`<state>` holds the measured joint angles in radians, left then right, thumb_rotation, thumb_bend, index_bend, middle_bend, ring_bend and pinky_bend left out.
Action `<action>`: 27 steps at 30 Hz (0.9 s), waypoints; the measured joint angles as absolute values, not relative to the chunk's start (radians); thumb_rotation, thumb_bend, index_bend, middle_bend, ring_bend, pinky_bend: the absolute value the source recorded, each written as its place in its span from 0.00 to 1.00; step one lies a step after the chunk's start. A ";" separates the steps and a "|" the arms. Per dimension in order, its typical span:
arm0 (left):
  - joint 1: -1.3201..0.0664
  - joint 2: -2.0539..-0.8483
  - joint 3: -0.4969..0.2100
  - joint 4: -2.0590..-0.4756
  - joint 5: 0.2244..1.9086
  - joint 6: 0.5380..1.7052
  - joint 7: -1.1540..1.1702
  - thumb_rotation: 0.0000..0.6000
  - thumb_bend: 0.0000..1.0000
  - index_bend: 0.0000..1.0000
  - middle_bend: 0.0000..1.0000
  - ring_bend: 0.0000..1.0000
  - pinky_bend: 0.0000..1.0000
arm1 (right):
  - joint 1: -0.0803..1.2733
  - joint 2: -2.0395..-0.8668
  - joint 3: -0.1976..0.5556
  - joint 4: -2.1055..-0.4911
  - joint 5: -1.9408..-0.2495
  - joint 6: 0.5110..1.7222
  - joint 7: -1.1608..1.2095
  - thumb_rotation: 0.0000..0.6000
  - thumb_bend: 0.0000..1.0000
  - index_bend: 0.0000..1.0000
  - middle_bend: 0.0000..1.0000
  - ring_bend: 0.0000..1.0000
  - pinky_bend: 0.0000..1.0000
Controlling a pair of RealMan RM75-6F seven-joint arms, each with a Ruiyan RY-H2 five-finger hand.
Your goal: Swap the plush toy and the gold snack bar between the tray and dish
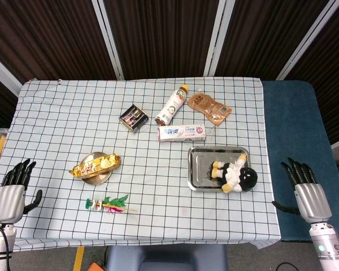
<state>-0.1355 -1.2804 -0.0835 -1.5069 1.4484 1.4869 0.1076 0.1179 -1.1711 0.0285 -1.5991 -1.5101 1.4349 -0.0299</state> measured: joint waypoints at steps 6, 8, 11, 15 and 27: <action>-0.135 -1.280 -0.084 -1.510 1.448 1.488 0.109 1.00 0.43 0.02 0.05 0.00 0.14 | 0.117 -1.171 0.029 -1.594 -1.516 1.436 -0.025 1.00 0.08 0.00 0.00 0.00 0.00; -0.134 -1.280 -0.084 -1.512 1.447 1.487 0.108 1.00 0.43 0.02 0.05 0.00 0.14 | 0.117 -1.172 0.029 -1.592 -1.521 1.439 -0.021 1.00 0.08 0.00 0.00 0.00 0.00; -0.136 -1.281 -0.084 -1.507 1.448 1.484 0.103 1.00 0.43 0.02 0.05 0.00 0.14 | 0.117 -1.174 0.029 -1.586 -1.533 1.447 -0.016 1.00 0.08 0.00 0.00 0.00 0.00; -0.139 -1.283 -0.086 -1.499 1.443 1.475 0.093 1.00 0.43 0.02 0.06 0.00 0.14 | 0.118 -1.183 0.030 -1.567 -1.550 1.458 -0.014 1.00 0.08 0.00 0.00 0.00 0.00; -0.133 -1.276 -0.087 -1.512 1.444 1.487 0.093 1.00 0.43 0.03 0.08 0.00 0.14 | 0.209 -1.198 0.043 -1.544 -1.554 1.309 -0.013 1.00 0.08 0.00 0.00 0.00 0.00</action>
<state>-0.1332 -1.2758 -0.0871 -1.5125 1.4436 1.4874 0.0932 0.2091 -1.1985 0.0426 -1.5441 -1.5536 1.3093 -0.0135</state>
